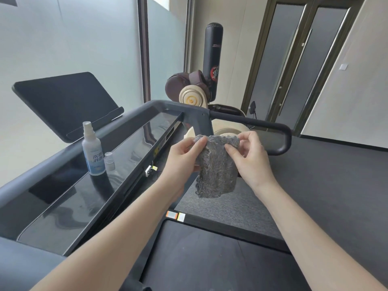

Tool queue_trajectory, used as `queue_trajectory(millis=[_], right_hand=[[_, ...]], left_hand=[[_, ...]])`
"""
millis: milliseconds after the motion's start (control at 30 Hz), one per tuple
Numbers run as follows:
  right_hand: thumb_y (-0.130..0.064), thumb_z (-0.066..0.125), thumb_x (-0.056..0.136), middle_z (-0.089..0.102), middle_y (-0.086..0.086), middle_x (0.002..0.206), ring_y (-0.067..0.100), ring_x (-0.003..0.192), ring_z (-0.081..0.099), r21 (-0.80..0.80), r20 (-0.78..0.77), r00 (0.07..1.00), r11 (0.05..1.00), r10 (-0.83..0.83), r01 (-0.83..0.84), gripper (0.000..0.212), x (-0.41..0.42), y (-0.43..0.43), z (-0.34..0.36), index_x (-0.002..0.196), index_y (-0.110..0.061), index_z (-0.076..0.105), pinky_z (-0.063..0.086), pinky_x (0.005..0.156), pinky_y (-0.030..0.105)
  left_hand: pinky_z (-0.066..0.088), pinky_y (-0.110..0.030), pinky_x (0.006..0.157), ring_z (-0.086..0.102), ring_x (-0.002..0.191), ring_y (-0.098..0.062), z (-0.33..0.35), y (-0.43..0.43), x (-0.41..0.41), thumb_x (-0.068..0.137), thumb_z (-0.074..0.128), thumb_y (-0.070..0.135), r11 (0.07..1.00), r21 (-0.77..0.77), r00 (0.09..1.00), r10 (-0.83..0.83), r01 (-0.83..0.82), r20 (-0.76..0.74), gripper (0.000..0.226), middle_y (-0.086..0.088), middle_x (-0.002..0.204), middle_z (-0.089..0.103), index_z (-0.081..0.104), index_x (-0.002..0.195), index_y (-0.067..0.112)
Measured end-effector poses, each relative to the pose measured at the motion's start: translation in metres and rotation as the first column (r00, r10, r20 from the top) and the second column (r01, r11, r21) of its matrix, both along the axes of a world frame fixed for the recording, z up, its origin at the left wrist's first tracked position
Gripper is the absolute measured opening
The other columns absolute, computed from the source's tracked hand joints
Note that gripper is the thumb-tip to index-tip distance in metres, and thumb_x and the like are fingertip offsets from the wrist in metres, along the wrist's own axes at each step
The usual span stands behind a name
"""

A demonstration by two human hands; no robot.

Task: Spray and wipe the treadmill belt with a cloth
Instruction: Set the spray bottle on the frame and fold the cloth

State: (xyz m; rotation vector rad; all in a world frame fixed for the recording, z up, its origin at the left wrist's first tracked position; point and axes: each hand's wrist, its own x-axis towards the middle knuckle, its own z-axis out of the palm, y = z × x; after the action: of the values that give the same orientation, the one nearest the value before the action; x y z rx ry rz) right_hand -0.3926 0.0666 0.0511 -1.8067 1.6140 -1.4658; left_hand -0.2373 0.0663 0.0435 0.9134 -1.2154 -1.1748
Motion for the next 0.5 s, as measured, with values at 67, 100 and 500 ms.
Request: queue_trajectory(millis=[67,100,500], right_hand=[[-0.022,0.069,0.084,0.057,0.004,0.091,0.014,0.081,0.054,-0.134,-0.050,0.996,0.988,-0.079,0.072,0.027,0.006,0.004,-0.002,0.096,-0.018,0.045,0.040,0.066,0.009],[-0.023,0.068,0.084,0.058,0.002,0.090,0.013,0.081,0.055,-0.190,-0.074,0.993,0.979,-0.089,0.074,0.022,0.010,0.007,-0.003,0.092,-0.017,0.049,0.039,0.066,0.009],[-0.013,0.066,0.086,0.069,0.012,0.085,0.018,0.078,0.061,0.114,0.372,0.924,0.983,0.092,-0.144,0.007,0.023,0.005,-0.017,0.080,-0.013,0.066,0.054,0.076,0.039]], left_hand=[[0.054,-0.020,0.061,0.066,0.066,-0.001,-0.002,0.000,0.000,0.099,0.057,0.022,1.000,-0.002,1.000,0.004,-0.004,-0.013,0.020,0.010,0.068,0.070,0.068,0.084,0.014],[0.054,-0.019,0.061,0.066,0.065,-0.002,-0.003,-0.001,0.000,0.099,0.057,0.021,1.000,0.000,1.000,0.007,-0.007,-0.019,0.020,0.010,0.068,0.070,0.067,0.083,0.015],[0.059,-0.030,0.067,0.064,0.071,-0.013,-0.010,-0.007,0.007,0.102,0.050,0.020,0.999,-0.018,0.974,0.042,-0.039,0.222,0.031,-0.025,0.086,0.067,0.067,0.102,-0.006]])
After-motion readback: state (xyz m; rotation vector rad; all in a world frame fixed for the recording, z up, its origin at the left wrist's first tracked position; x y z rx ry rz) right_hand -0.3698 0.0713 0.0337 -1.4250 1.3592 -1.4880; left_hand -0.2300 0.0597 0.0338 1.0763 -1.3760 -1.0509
